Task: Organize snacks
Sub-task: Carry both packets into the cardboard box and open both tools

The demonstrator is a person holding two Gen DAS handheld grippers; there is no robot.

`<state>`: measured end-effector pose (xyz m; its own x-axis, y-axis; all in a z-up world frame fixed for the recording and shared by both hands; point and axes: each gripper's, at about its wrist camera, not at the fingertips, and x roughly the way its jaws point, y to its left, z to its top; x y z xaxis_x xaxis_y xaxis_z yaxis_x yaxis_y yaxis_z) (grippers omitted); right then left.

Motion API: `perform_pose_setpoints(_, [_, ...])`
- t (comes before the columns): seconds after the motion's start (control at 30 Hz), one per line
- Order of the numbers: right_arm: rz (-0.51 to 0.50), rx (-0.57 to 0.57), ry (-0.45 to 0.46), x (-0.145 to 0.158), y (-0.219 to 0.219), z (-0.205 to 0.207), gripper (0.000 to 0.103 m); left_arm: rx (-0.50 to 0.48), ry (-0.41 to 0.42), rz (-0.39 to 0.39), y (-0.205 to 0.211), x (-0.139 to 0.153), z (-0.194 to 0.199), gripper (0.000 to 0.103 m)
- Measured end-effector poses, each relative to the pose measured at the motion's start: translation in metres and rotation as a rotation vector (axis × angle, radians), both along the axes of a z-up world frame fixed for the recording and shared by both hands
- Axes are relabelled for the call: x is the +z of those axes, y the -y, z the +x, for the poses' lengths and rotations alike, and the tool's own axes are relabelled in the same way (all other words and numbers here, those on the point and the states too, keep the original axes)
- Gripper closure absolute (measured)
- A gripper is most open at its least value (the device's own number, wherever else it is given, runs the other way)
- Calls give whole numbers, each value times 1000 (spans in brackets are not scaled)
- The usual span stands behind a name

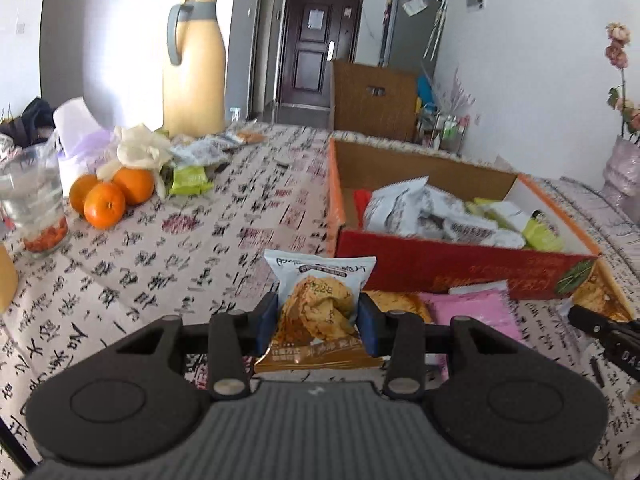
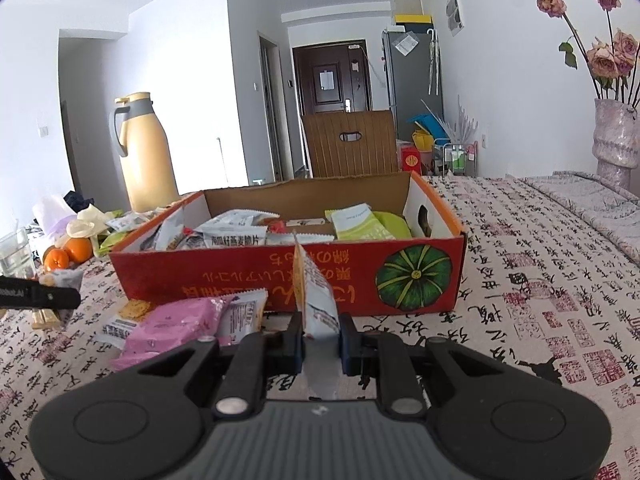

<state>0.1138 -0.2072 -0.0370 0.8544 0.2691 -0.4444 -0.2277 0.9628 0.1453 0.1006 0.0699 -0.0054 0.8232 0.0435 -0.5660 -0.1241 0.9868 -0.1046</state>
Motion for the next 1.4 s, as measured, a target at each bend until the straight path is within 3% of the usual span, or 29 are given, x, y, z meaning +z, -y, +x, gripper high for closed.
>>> perform_pose_setpoints(0.3, [13,11,46,19,-2,-6,87,-58,78,2,29,28,-7,60])
perform_pose_setpoints(0.63, [17,31,106,42,-14,5,87,-108,127,10,57,47,12,60])
perform_pose_setpoints(1.4, [-4,7,136,67,-31,102,86,-54,194,14,68,74,109,60])
